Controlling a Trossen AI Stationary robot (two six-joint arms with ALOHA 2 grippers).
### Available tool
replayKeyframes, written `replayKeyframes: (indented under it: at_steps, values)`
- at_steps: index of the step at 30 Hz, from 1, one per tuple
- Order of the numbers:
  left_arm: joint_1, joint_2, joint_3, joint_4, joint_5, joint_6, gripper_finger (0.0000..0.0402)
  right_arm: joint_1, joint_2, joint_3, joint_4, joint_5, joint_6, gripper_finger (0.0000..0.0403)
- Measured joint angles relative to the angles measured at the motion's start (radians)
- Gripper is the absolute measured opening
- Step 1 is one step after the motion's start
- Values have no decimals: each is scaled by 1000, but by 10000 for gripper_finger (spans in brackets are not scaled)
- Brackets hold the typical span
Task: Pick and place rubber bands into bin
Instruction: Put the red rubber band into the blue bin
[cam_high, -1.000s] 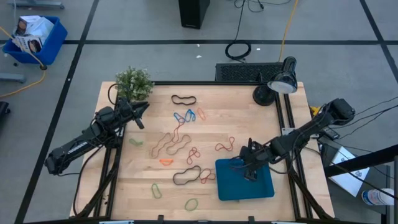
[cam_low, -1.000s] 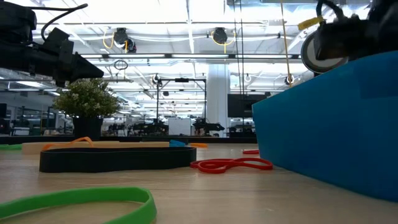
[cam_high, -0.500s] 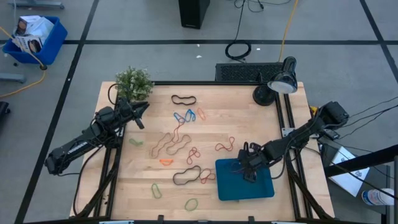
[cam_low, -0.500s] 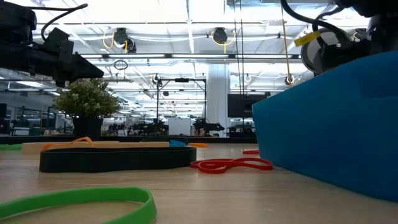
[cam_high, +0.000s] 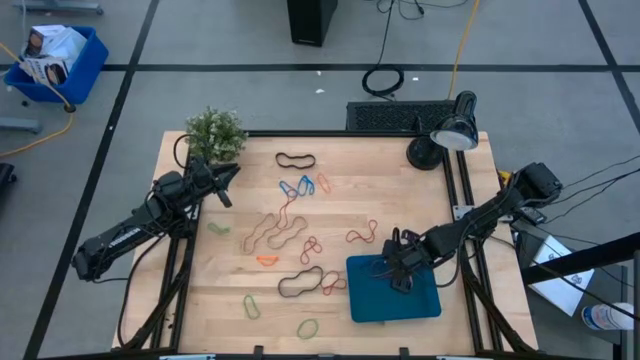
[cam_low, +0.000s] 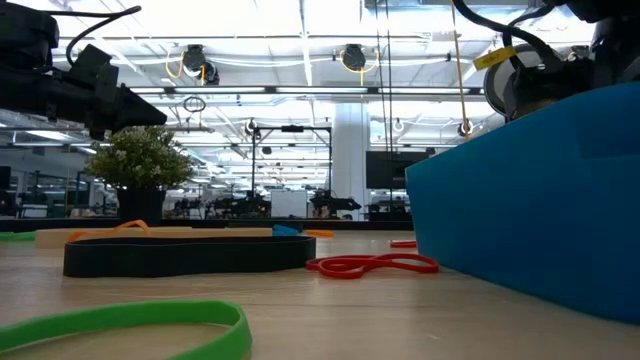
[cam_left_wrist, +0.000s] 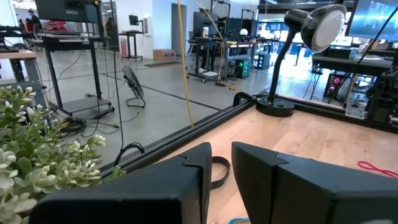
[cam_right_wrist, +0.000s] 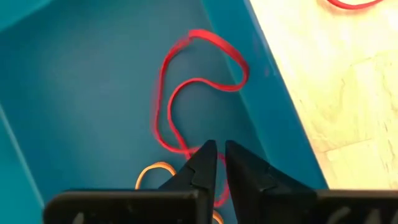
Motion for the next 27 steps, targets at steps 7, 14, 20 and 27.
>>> replayKeyframes:
  at_steps: [7, 14, 20, 27]
  values:
    - [0, 0, 0, 0, 0, 0, 72, 0, -1, 0, 0, -3, 18, 95]
    - [0, 0, 0, 0, 0, 0, 72, 0, -81, 0, 22, -76, -26, 128]
    - [0, 0, 0, -1, 0, 0, 72, -18, -227, 0, 78, -60, -77, 127]
    - [0, 0, 0, 0, 0, 0, 72, -102, -359, 0, 98, 7, -180, 122]
